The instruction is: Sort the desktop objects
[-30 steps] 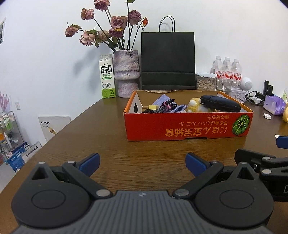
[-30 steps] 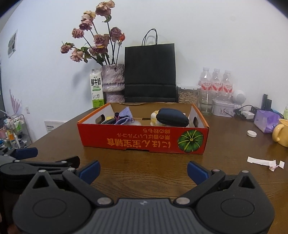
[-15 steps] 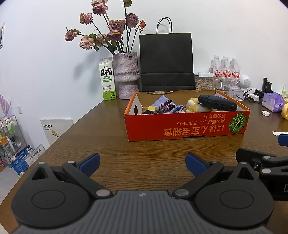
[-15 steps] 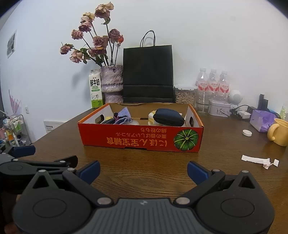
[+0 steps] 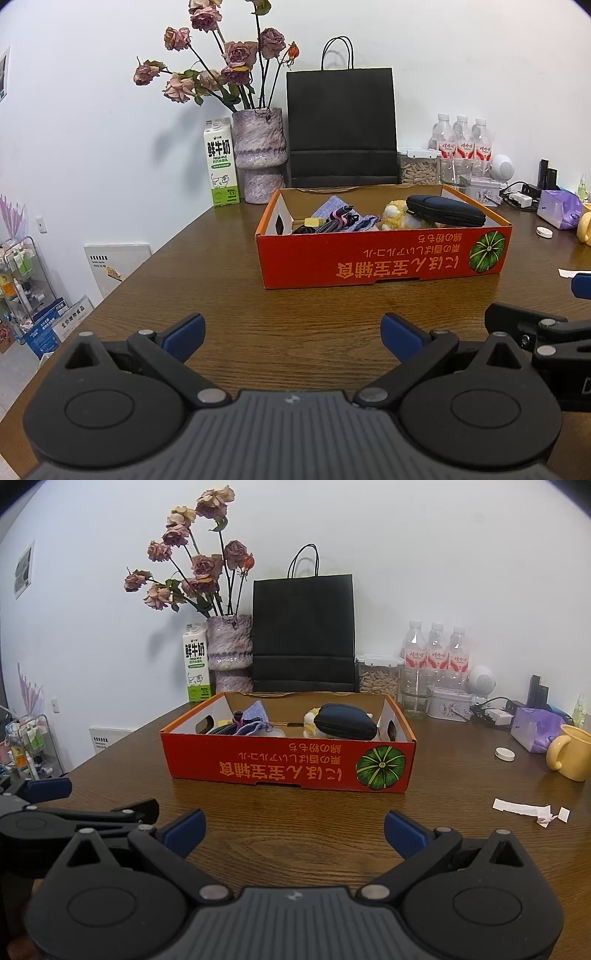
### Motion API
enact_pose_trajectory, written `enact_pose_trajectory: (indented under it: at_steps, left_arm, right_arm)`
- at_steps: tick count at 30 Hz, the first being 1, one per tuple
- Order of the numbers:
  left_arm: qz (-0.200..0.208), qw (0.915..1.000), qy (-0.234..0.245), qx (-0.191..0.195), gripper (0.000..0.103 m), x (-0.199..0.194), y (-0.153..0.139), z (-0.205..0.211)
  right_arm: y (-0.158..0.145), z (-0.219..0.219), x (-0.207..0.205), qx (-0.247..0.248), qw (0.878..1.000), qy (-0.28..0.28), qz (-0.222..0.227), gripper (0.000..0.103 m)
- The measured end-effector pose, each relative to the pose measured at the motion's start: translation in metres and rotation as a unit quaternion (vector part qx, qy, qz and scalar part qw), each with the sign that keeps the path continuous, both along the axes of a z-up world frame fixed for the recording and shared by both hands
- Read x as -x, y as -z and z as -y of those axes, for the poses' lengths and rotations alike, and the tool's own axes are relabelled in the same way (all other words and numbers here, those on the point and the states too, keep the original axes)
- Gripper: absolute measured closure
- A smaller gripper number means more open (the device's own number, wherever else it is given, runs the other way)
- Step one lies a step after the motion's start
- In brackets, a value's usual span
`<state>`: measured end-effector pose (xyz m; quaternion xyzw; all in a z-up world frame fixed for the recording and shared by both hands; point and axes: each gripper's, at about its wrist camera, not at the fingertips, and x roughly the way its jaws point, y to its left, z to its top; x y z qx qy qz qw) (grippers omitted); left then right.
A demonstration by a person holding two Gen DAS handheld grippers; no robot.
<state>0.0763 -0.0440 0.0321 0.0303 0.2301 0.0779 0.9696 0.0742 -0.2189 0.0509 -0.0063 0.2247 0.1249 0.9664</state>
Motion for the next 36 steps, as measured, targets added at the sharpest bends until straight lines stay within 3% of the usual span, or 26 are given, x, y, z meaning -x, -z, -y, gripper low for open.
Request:
enact_pose_trajectory:
  at_steps: [36]
  left_arm:
    - [-0.003, 1.0, 0.001, 0.002, 0.0, 0.001, 0.0024, 0.0009]
  right_arm:
    - [0.0005, 0.0007, 0.0026, 0.0, 1.0, 0.001, -0.003, 0.0]
